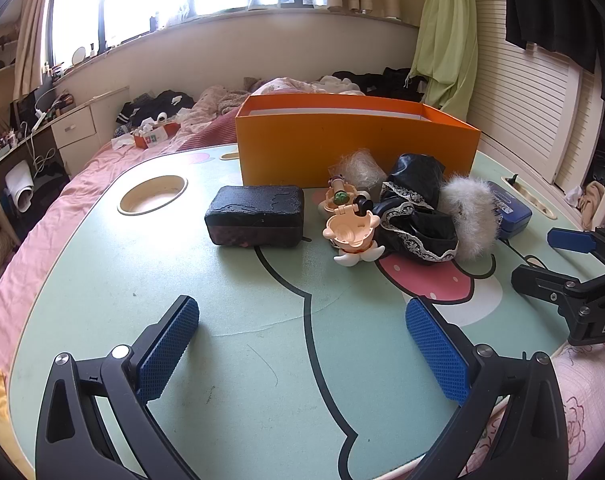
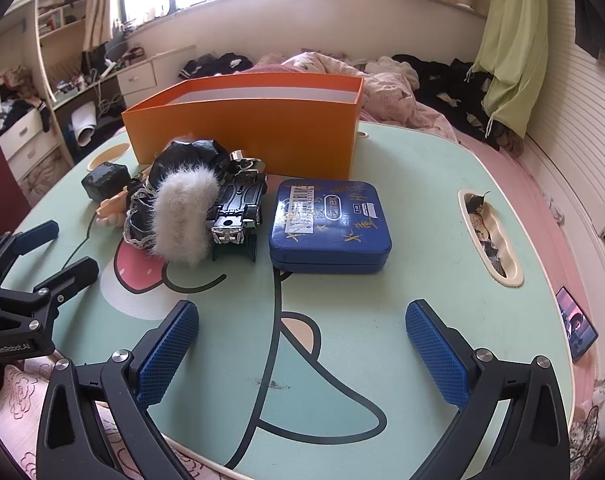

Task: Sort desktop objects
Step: 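Reach into the box and grasp the brown card box with the left gripper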

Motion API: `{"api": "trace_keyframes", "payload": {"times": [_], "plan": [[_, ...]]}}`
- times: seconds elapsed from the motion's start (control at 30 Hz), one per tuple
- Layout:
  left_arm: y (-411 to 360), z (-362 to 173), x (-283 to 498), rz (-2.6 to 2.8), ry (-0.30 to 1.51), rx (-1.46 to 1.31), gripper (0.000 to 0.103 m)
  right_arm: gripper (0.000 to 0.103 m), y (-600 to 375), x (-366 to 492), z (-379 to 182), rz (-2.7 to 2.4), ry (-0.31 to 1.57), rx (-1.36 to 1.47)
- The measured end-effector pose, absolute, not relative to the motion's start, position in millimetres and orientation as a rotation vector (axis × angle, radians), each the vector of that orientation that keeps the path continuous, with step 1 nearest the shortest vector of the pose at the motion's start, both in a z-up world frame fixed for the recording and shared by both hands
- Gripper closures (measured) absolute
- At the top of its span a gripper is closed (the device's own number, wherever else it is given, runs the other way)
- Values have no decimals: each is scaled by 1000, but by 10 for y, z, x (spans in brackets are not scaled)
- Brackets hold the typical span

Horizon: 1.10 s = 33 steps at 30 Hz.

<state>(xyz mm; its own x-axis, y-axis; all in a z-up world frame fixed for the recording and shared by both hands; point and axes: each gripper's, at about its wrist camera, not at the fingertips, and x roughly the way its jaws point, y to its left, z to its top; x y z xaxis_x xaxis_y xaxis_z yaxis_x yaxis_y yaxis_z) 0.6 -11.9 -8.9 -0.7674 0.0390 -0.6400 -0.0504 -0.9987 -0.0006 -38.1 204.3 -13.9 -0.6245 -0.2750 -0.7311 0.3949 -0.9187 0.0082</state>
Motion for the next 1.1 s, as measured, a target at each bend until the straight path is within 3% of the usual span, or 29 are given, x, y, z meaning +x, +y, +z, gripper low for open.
{"api": "trace_keyframes", "payload": {"times": [0.7,1.03,1.1], "plan": [[-108,-13,0,2863,46,-1074,0,0,2041,-367,-144,-2529,215,1100],[-2,1069,-503,2730,-37,-917,1,0,2039,-360,-146,-2530,215,1100],[142,1225,-778,2654,-33,-965,8,0,2041,-360,-146,-2530,215,1099]]}}
